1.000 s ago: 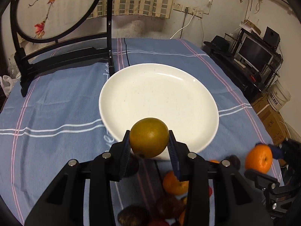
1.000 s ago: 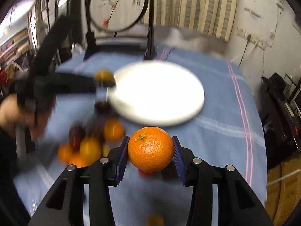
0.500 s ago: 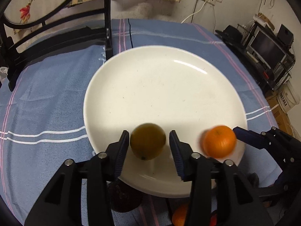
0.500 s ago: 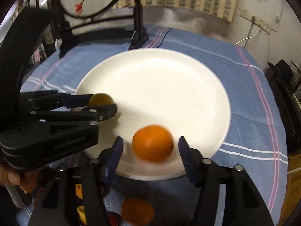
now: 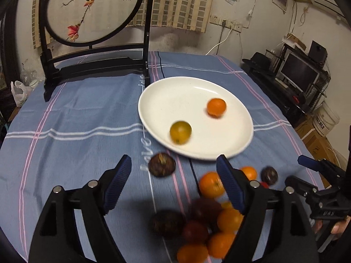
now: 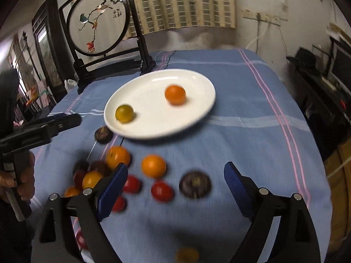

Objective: Organize fruits
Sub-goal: 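Grasp the dark red tomato with the left gripper while the right grasps a pale yellow fruit, then carry both fruits over the white plate and open both grippers, then grasp the dark brown fruit with the right gripper while the left grasps an orange, then place both fruits on the white plate and open both grippers, then grasp a large tangerine with the right gripper while the left grasps a dark brown fruit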

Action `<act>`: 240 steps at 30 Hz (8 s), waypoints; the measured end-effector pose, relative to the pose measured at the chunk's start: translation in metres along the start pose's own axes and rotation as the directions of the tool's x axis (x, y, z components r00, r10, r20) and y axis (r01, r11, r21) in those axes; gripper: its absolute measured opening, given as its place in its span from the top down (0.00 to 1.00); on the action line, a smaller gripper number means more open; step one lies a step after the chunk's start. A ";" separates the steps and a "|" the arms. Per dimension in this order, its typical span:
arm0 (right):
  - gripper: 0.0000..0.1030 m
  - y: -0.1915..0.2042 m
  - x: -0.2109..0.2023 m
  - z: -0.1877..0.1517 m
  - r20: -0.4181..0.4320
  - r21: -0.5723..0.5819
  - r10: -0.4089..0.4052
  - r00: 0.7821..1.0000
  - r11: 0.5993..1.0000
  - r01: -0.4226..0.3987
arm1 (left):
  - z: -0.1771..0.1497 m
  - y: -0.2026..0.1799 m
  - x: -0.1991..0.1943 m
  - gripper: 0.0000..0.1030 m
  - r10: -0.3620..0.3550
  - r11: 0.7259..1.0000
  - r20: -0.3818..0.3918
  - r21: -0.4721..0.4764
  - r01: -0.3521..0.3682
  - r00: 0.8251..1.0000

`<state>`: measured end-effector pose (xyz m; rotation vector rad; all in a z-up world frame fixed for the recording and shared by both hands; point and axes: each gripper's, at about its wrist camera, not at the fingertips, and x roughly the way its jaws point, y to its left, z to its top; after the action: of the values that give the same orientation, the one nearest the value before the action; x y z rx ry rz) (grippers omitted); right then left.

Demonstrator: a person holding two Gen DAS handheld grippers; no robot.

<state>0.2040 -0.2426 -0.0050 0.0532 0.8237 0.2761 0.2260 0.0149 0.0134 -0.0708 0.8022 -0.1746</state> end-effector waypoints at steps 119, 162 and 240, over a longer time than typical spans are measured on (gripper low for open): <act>0.39 0.004 0.013 -0.061 -0.099 -0.038 -0.169 0.981 0.985 0.166 | -0.095 0.030 -0.031 0.15 -0.035 0.998 -0.055 -0.045 0.033 0.998; 0.58 0.004 0.002 -0.030 0.036 -0.057 -0.049 0.998 0.997 0.051 | -0.091 -0.005 -0.020 0.65 -0.132 0.983 -0.127 0.113 0.147 0.983; 0.40 0.122 0.027 -0.068 -0.155 -0.196 0.106 0.982 0.971 -0.136 | -0.055 0.054 0.002 0.18 0.039 0.999 0.000 -0.015 -0.038 0.999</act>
<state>0.1444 -0.1219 -0.0523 -0.1124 0.9321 0.4844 0.1949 0.0675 -0.0330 -0.0691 0.8036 -0.1324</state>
